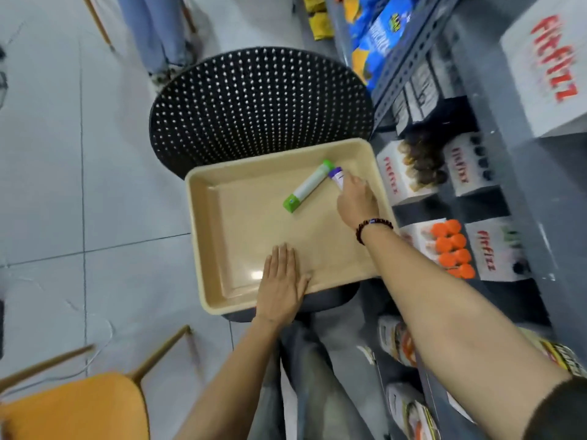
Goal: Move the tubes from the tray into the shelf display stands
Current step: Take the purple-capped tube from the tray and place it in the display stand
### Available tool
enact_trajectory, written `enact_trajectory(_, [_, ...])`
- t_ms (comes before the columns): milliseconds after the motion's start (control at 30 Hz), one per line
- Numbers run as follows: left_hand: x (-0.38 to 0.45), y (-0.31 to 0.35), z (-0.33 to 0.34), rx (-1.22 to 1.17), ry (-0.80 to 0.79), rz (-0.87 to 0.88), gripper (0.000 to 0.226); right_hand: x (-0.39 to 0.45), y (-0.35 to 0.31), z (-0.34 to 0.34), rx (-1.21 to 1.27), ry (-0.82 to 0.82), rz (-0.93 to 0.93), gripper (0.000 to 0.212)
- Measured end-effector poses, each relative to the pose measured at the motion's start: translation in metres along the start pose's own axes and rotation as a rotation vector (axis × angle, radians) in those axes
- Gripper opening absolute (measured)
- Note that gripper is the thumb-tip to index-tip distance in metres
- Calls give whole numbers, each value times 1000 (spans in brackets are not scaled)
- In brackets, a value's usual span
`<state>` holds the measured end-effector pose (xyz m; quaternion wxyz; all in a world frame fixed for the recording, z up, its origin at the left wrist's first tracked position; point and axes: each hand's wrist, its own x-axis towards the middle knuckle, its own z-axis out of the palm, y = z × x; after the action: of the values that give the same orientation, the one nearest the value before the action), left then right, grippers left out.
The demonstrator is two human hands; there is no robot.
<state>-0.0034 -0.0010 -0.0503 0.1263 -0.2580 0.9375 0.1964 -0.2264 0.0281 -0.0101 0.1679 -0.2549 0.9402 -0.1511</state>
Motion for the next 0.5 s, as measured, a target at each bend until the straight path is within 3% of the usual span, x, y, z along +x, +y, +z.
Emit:
enact_trajectory(233, [0, -3, 8, 4, 38, 3, 69, 36, 5, 21, -114, -17, -35, 40])
enact_trajectory(500, [-2, -1, 4, 20, 19, -25, 70, 26, 14, 6, -58, -37, -86, 57])
